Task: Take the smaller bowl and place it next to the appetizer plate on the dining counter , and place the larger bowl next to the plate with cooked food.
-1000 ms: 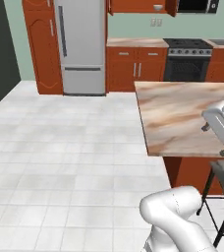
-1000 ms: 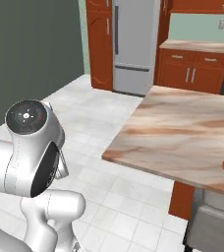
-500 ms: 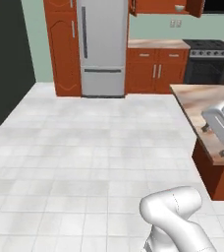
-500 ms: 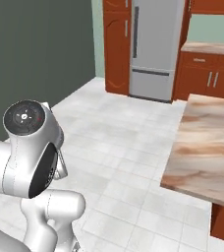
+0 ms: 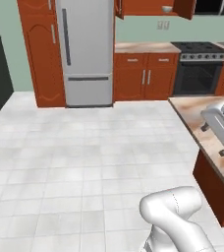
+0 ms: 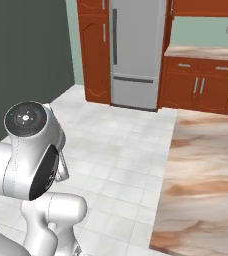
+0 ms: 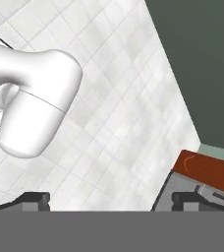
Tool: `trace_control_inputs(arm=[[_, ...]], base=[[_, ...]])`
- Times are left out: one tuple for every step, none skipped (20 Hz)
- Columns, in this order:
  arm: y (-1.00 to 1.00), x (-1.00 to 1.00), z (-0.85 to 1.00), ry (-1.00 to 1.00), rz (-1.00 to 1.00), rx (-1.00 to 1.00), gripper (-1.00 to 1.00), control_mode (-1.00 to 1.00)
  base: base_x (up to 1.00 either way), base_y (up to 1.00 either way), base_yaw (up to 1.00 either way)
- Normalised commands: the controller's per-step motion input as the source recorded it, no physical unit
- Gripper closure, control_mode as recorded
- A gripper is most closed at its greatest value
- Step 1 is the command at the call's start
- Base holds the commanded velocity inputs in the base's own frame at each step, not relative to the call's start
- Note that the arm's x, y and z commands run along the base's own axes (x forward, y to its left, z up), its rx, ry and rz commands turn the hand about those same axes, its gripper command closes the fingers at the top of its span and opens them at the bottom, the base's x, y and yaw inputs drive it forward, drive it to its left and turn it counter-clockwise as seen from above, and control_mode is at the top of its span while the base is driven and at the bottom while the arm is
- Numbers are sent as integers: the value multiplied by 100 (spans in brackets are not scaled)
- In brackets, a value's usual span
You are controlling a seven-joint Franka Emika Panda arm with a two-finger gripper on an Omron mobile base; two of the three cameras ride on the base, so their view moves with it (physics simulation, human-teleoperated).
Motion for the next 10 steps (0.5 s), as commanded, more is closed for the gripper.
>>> trace_control_inputs(arm=[[0,0,0,0,0,0,-100,100],[0,0,0,0,0,0,-100,100],[0,0,0,0,0,0,-100,100],[0,0,0,0,0,0,-100,100],[0,0,0,0,0,0,-100,100],[0,0,0,0,0,0,-100,100],[0,0,0,0,0,0,-100,100],[0,0,0,0,0,0,-100,100],[0,0,0,0,0,0,-100,100],[0,0,0,0,0,0,-100,100]], base=[[100,-5,-23],[100,0,-24],[100,0,-24],[100,8,-23],[100,27,-23],[100,39,-23],[100,44,-24],[100,44,-24],[100,39,-24],[100,43,-25]])
